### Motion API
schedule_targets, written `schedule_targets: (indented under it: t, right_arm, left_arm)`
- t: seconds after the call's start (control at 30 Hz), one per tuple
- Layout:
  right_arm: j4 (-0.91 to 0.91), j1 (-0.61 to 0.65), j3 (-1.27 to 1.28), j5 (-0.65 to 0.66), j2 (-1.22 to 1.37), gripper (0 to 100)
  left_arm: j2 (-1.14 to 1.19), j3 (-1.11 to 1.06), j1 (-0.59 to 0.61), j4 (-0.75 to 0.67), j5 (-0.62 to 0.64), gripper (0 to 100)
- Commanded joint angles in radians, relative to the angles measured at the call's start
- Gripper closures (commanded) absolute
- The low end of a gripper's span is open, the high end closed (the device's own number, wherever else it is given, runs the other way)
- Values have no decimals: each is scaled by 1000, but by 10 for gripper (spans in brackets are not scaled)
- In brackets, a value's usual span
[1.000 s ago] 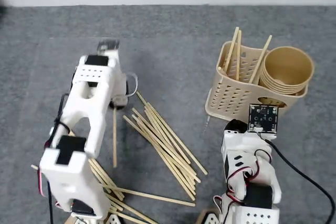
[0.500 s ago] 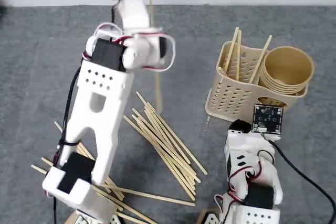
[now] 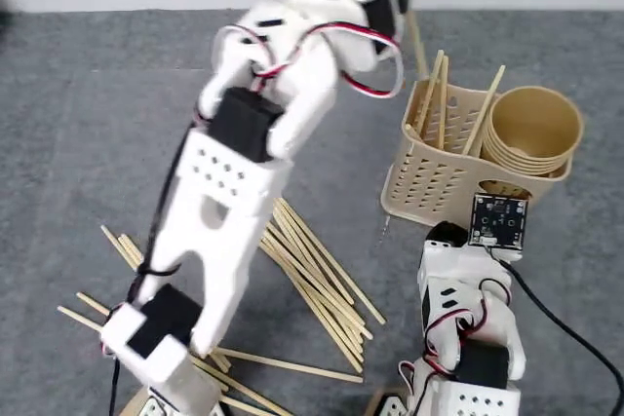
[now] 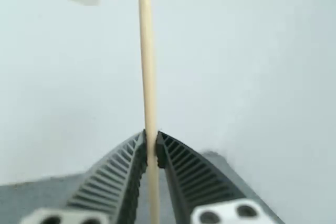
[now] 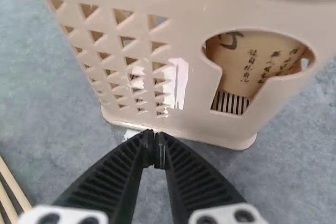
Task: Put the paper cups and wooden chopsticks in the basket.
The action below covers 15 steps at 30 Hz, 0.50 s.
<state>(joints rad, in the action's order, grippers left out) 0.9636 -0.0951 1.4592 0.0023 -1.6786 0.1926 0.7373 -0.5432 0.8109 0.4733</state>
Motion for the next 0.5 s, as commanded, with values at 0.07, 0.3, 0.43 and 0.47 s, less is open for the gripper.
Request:
schedule_targets:
  t: [0.07, 0.3, 0.43, 0.47]
  right_arm:
    - [-30, -12, -20, -11, -10, 988]
    - [-31, -13, -20, -11, -10, 988]
    - [-31, -13, -20, -11, -10, 988]
    - [-31, -13, -20, -11, -10, 988]
  left_arm:
    - [91, 44, -41, -68, 8, 988]
    - [195, 44, -63, -20, 8, 984]
    - [193, 44, -77, 95, 11, 924]
    - [190, 50, -77, 121, 12, 894]
